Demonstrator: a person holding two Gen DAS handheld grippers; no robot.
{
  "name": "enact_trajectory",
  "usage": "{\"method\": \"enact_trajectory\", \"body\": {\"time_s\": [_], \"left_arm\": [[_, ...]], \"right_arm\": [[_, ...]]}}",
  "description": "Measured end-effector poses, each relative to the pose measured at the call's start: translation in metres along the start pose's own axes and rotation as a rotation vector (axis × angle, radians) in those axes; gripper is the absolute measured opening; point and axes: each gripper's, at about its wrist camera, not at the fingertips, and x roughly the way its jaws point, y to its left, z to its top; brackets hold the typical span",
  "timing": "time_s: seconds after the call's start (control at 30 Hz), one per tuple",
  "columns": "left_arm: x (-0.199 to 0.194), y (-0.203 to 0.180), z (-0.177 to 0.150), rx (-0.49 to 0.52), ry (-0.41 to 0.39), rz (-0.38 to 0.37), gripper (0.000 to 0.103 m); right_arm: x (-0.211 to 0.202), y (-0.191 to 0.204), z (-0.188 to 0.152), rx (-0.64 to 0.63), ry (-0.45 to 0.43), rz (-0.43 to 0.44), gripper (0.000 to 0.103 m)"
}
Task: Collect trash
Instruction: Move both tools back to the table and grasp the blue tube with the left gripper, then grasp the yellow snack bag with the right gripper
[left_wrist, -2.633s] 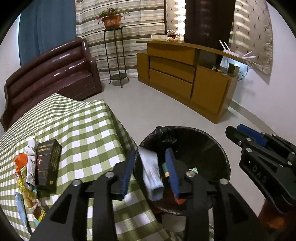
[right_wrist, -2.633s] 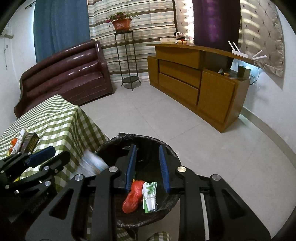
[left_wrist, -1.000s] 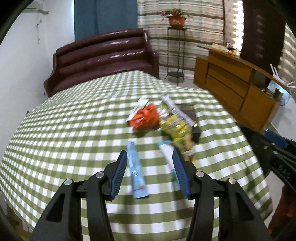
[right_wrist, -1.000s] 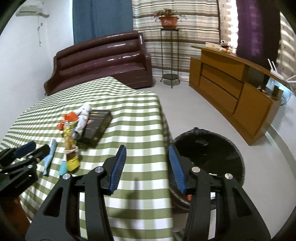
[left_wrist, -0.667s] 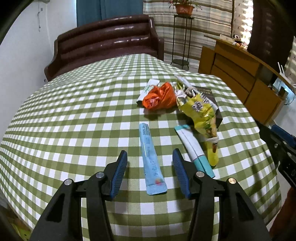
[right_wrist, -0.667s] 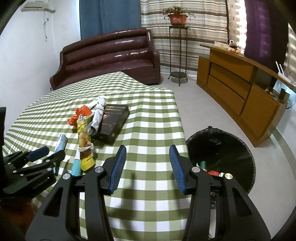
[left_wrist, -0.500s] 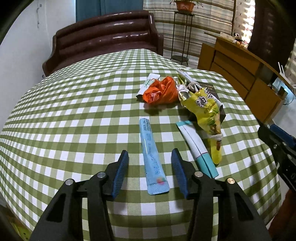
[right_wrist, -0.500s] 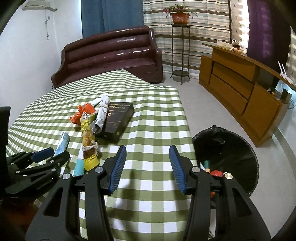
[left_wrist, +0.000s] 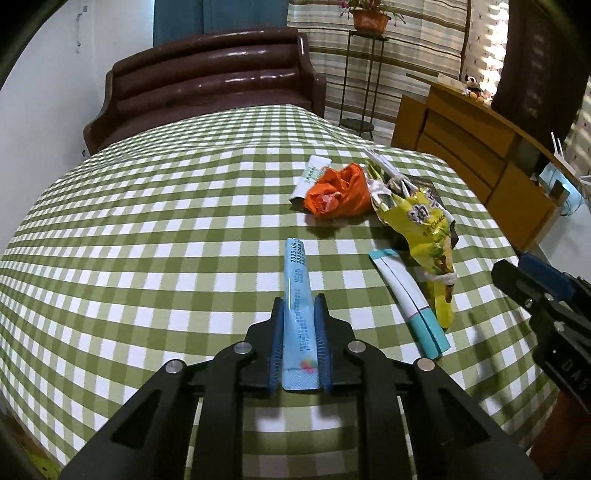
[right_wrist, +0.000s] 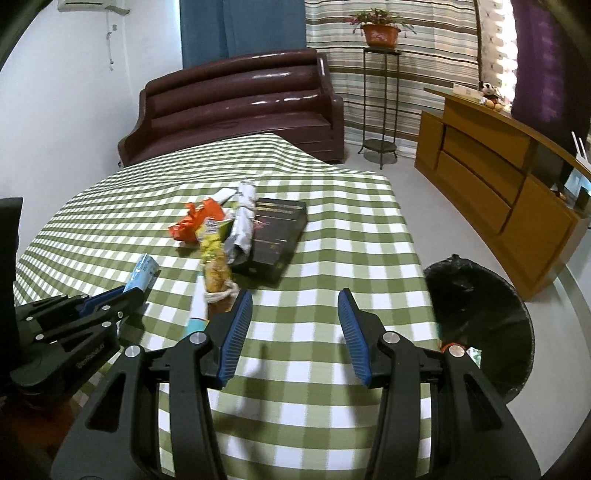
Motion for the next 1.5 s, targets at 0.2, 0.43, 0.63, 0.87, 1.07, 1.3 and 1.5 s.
{"method": "enact_trajectory", "body": {"time_s": [0.2, 0.43, 0.63, 0.87, 1.07, 1.3, 1.5], "left_arm": [[-0.01, 0.017, 0.001, -0.008, -0.038, 0.039, 0.017], [-0.016, 0.04, 0.003, -0.026, -0.069, 0.089, 0.017], [-0.018, 0.049, 0.004, -0.039, -0.086, 0.11, 0.018], [-0.016, 0.053, 0.003, -0.046, -0.081, 0.1, 0.017], [-0.015, 0.055, 0.002, -0.053, -0.084, 0.1, 0.017], [-0.021, 0.051, 0.002, -0.052, -0.096, 0.098, 0.017], [-0.032, 0.041, 0.002, -0.044, -0.125, 0.08, 0.017]], "right_arm": [[0.004, 0.018, 0.003, -0.029, 0.002, 0.027, 0.047], [0.014, 0.032, 0.006, -0.047, 0.023, 0.044, 0.047], [0.026, 0.04, 0.01, -0.057, 0.044, 0.043, 0.046], [0.039, 0.045, 0.012, -0.057, 0.075, 0.05, 0.028], [0.04, 0.053, 0.009, -0.085, 0.067, 0.05, 0.02], [0.027, 0.055, 0.008, -0.102, 0.038, 0.064, 0.02], [0.007, 0.046, 0.01, -0.091, 0.001, 0.058, 0.02]]}}
